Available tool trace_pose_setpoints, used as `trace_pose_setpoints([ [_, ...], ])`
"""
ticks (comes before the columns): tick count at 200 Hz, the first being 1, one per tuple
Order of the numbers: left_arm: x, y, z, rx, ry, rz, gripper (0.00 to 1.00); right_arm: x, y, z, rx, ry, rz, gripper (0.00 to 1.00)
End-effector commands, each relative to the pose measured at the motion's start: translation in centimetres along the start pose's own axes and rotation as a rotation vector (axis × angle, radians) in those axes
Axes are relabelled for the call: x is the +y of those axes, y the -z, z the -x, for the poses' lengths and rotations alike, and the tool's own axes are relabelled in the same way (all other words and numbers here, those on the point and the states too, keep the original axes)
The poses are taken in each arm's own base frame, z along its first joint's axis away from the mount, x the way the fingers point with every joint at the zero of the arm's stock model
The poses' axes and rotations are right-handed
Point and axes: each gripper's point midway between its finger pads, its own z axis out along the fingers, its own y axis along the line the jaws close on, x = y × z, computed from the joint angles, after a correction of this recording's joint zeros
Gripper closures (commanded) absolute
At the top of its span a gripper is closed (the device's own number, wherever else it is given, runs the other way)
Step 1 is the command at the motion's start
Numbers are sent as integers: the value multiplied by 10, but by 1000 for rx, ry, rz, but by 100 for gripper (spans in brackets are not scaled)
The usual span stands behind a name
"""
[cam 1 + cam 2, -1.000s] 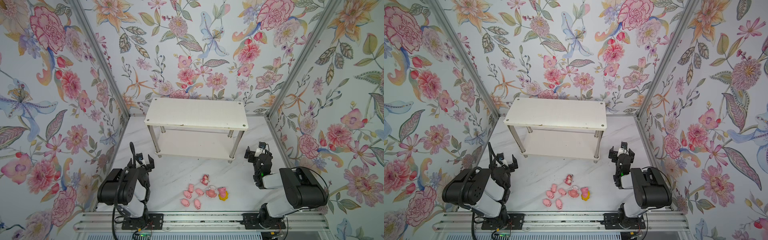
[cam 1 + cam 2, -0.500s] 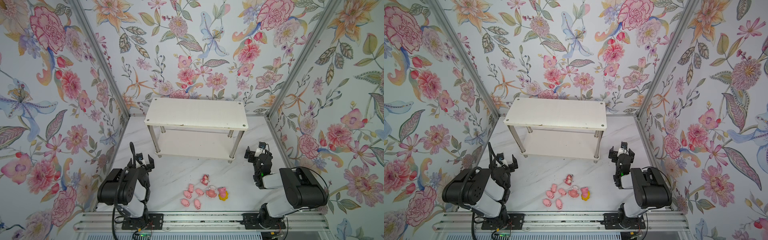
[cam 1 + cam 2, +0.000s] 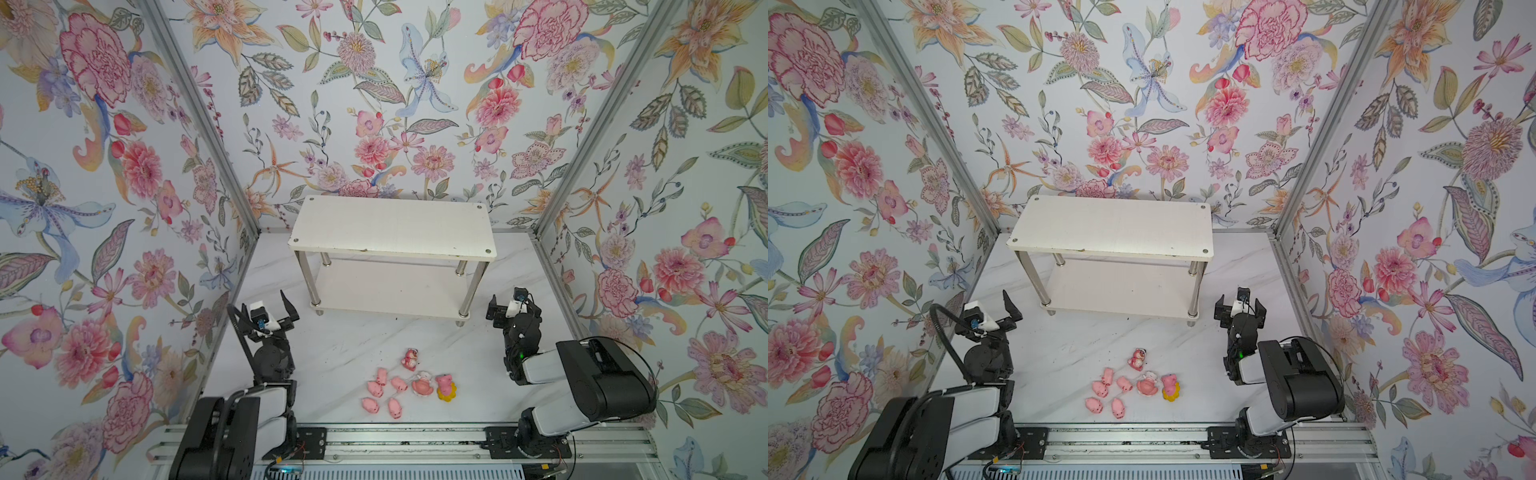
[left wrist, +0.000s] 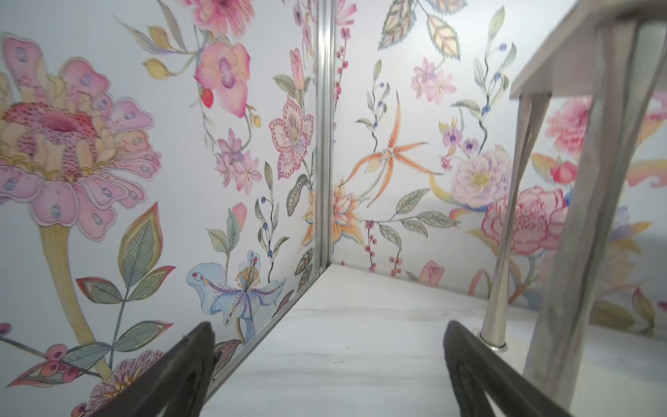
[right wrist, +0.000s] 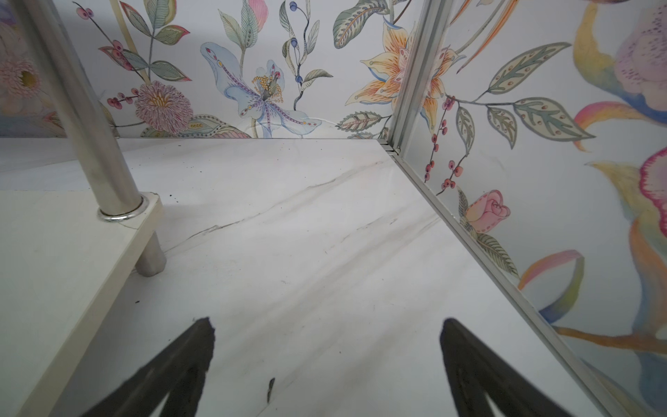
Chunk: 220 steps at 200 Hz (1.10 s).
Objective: Place and organize the plastic toys onto the shelf
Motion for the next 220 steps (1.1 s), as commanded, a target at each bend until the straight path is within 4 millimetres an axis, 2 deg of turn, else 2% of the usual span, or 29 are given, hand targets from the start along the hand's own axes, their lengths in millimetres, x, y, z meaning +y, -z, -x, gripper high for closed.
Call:
trace_pose_setpoints([
  [1, 19, 9, -27, 141, 47, 104, 1, -10, 1, 39, 5, -16, -44, 1],
  [13, 31, 10, -22, 138, 96, 177, 1, -20, 8, 52, 36, -42, -83, 1],
  [24, 36, 17, -16, 96, 149, 184, 1, -29, 18, 54, 75, -77, -141, 1],
  [42, 23, 23, -8, 57, 152, 79, 1, -42, 41, 47, 123, -168, -223, 1],
  [53, 17, 22, -7, 70, 138, 45, 1, -39, 51, 46, 151, -179, -205, 1],
  [70, 14, 20, -4, 78, 145, 31, 1, -21, 66, 51, 175, -120, -118, 1],
  [77, 13, 20, -5, 87, 153, 29, 1, -7, 73, 54, 171, -84, -51, 0],
  [109, -8, 11, -15, 169, 175, -61, 1, 57, 113, 65, 128, -78, 315, 36],
  [124, -19, 7, -21, 211, 179, -108, 3, 76, 128, 68, 112, -99, 437, 38],
  [135, -24, 6, -24, 227, 181, -127, 9, 86, 135, 69, 96, -95, 492, 38],
  [150, -28, 5, -27, 241, 182, -145, 14, 96, 138, 71, 84, -73, 537, 36],
  [168, -36, 1, -29, 260, 167, -178, 13, 110, 136, 75, 77, -49, 586, 35],
  [196, -54, -6, -30, 274, 167, -255, 9, 124, 122, 93, 27, -36, 596, 35],
  [217, -70, -11, -44, 315, 180, -316, 9, 127, 106, 108, 0, -40, 571, 40],
  [220, -75, -19, -34, 293, 192, -328, 9, 126, 103, 110, -2, -43, 565, 41],
])
